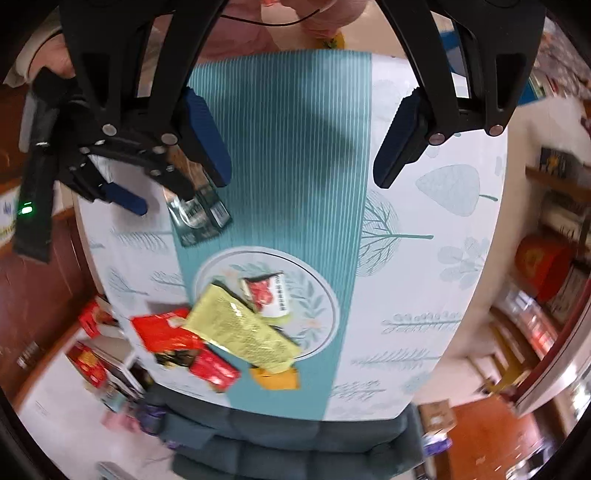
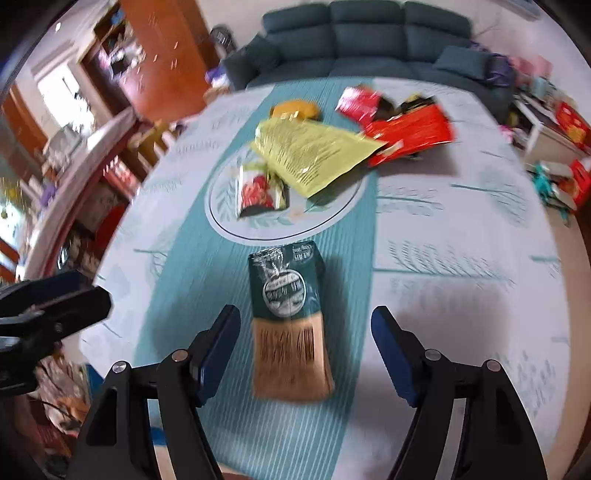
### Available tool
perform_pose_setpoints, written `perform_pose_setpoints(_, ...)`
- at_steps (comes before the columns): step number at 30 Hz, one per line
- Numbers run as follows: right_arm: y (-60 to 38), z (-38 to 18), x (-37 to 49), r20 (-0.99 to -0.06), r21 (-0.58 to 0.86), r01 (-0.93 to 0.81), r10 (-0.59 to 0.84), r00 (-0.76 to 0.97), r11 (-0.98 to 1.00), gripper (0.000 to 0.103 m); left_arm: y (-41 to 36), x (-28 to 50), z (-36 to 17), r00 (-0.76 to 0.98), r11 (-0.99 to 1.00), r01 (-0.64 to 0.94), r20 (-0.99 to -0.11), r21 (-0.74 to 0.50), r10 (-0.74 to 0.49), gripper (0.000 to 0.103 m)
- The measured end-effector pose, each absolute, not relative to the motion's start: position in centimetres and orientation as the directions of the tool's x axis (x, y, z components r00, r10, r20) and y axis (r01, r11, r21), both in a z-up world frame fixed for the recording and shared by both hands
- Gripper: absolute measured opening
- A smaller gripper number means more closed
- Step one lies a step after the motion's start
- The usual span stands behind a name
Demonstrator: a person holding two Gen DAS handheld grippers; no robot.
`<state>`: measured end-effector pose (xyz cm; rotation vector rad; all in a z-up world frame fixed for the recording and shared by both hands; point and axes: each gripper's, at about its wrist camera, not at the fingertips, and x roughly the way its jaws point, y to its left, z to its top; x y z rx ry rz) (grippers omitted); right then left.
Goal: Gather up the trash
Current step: 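Grasp the green-and-brown milk tea packet with the right tool, then grasp the red-and-white snack cup with the left tool while the right tool holds the packet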
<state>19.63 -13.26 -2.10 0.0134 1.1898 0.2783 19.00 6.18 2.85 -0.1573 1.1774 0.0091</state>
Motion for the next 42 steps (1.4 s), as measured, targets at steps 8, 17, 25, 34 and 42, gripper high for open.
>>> perform_pose_setpoints(8,-12.9,-4.8,23.7,-0.93,0.21,-0.299,0.285,0.233,0.931,0.047,5.5,22.4,1.4,0.348,0.975,-0.191,-0.937,-0.111,-0.039,0.077)
perform_pose_setpoints(17,-18.2,-3.5,28.2,-0.91,0.27,-0.263,0.334,0.244,0.926,0.046,2.0,27.0,1.7,0.356,0.975,-0.192,-0.934,-0.117,-0.042,0.077)
perform_pose_setpoints(25,-25.2,-1.5,30.9,-0.885,0.301,-0.149,0.334,0.324,0.942,0.046,-1.9,32.6,1.6,0.363,0.984,-0.136,-0.93,-0.112,-0.056,0.077)
perform_pose_setpoints(34,-28.2,-2.0,31.1,-0.879,0.336,-0.106,0.352,0.321,0.936,0.046,0.1,36.2,-1.4,0.307,0.975,-0.213,-0.952,-0.068,0.0,0.076)
perform_pose_setpoints(42,-27.5,-3.4,30.6,-0.883,0.342,-0.135,0.367,0.293,0.93,0.046,2.1,36.4,-5.3,0.215,0.96,-0.27,-0.976,-0.069,-0.01,0.076)
